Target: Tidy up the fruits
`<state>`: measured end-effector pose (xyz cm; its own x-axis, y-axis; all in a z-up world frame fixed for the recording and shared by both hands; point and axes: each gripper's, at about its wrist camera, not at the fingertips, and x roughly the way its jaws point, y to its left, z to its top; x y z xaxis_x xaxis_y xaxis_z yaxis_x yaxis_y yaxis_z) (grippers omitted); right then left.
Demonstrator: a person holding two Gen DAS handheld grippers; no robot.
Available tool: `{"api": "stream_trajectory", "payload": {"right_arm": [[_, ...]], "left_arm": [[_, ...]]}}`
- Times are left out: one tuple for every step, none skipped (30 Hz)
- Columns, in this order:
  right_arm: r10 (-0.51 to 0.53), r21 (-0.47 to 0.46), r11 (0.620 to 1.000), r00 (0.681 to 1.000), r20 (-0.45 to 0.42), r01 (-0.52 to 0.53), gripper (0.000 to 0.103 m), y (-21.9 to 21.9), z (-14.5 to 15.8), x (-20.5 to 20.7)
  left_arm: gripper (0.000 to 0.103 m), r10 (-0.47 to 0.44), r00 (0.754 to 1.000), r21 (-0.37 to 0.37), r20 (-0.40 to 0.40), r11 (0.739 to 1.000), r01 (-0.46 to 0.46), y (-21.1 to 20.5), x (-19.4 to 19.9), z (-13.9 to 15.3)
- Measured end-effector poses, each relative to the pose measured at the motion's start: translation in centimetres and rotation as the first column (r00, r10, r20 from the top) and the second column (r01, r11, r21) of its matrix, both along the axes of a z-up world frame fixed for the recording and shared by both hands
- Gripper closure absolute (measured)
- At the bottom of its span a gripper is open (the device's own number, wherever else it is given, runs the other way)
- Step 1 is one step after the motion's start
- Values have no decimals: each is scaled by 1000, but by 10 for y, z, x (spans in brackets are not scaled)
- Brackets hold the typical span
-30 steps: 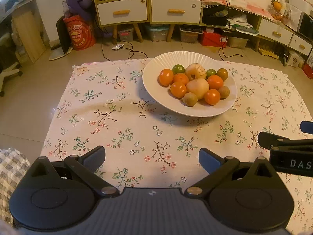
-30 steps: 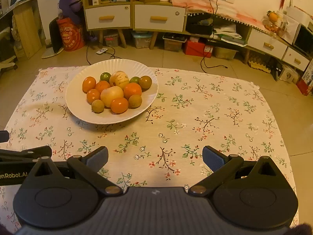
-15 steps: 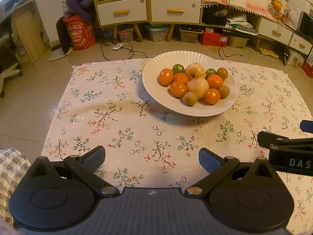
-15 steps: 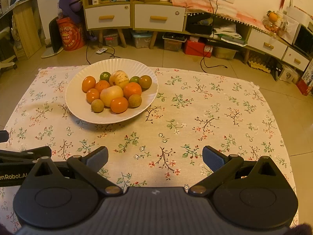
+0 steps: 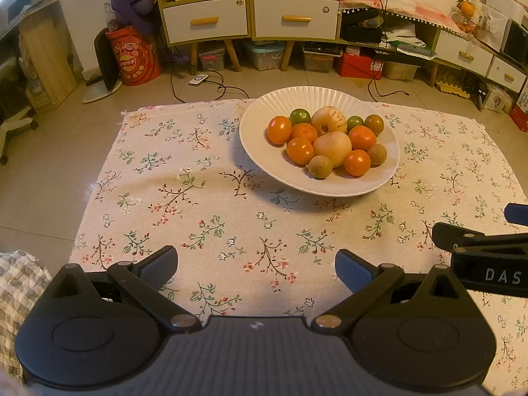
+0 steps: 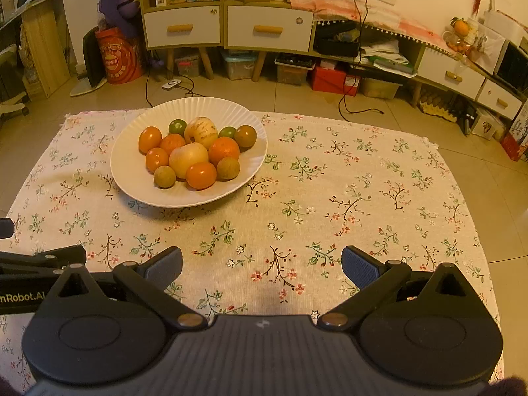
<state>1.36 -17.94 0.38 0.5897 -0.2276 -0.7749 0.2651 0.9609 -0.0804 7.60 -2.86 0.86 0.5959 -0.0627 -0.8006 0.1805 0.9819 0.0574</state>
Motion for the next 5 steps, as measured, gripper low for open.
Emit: {"api": "stream_trajectory", "payload": {"right_arm": [[0, 0, 1000, 1000, 0, 0, 0, 0, 0, 0], [0, 0, 1000, 1000, -1, 0, 0, 0, 0, 0], [0, 0, 1000, 1000, 0, 0, 0, 0, 0, 0], [0, 0, 1000, 1000, 0, 0, 0, 0, 0, 0], [0, -1, 1000, 1000, 1, 0, 0, 0, 0, 0]], "left_arm": [[12, 0, 1000, 1, -2, 1000, 0, 0, 0, 0], [12, 0, 1000, 0, -3, 1000, 0, 0, 0, 0], [12, -2, 1000, -1, -4, 1000, 2, 0, 0, 0], [12, -2, 1000, -3, -5, 1000, 2, 0, 0, 0], [12, -3, 1000, -8, -6, 1000, 3, 0, 0, 0]]}}
